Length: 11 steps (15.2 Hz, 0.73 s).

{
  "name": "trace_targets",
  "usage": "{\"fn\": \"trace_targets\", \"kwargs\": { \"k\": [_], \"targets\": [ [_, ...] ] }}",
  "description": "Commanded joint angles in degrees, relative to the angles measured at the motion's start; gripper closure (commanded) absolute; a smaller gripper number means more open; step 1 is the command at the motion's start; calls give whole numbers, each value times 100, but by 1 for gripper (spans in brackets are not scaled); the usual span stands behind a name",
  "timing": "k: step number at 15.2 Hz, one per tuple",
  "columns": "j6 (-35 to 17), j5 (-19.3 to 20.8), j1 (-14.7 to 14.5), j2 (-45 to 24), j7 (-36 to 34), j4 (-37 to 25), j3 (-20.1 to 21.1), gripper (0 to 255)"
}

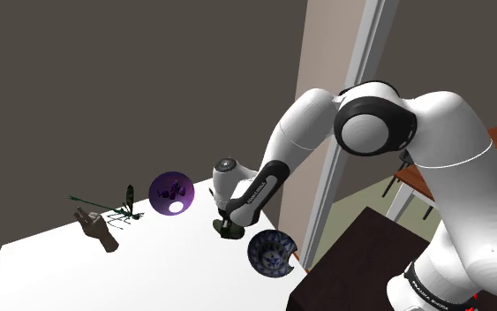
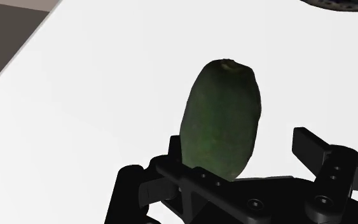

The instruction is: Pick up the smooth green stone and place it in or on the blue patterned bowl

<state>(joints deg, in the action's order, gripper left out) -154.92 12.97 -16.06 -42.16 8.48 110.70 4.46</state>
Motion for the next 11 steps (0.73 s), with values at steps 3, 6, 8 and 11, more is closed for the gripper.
{"fn": "trace_targets", "kwargs": {
  "k": [3, 6, 8, 11],
  "targets": [
    [-66, 14, -9, -109, -7, -46, -20, 0],
    [-66, 14, -9, -109, -7, -46, -20, 0],
    [-66, 14, -9, -108, -7, -46, -19, 0],
    [-66, 14, -4, -112, -2, -49, -20, 255]
  ]
}}
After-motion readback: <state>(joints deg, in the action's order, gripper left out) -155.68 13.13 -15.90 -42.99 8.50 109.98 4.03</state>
